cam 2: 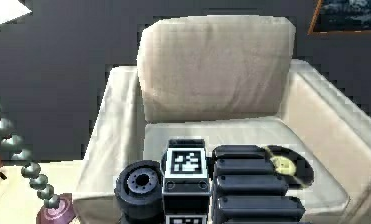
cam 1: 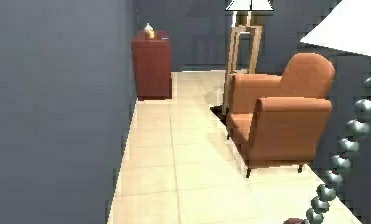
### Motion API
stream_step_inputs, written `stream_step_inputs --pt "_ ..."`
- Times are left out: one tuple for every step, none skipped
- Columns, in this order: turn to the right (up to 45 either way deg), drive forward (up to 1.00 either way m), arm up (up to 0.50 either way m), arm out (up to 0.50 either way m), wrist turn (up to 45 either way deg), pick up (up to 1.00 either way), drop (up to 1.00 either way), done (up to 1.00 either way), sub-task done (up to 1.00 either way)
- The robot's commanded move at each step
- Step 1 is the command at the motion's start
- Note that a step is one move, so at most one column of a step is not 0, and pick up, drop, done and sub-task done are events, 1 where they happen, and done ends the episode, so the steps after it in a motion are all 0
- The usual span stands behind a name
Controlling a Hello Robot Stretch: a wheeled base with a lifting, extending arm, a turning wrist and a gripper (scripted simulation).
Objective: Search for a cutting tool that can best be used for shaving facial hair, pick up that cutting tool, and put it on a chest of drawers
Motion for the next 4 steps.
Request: stream_step_inputs --pt "0.0 1.0 0.0 0.0 0.0 0.0 0.0 0.0 0.0" --pt "0.0 1.0 0.0 0.0 0.0 0.0 0.0 0.0 0.0" --pt "3.0 0.0 0.0 0.0 0.0 0.0 0.0 0.0 0.0" --pt "0.0 1.0 0.0 0.0 0.0 0.0 0.0 0.0 0.0"
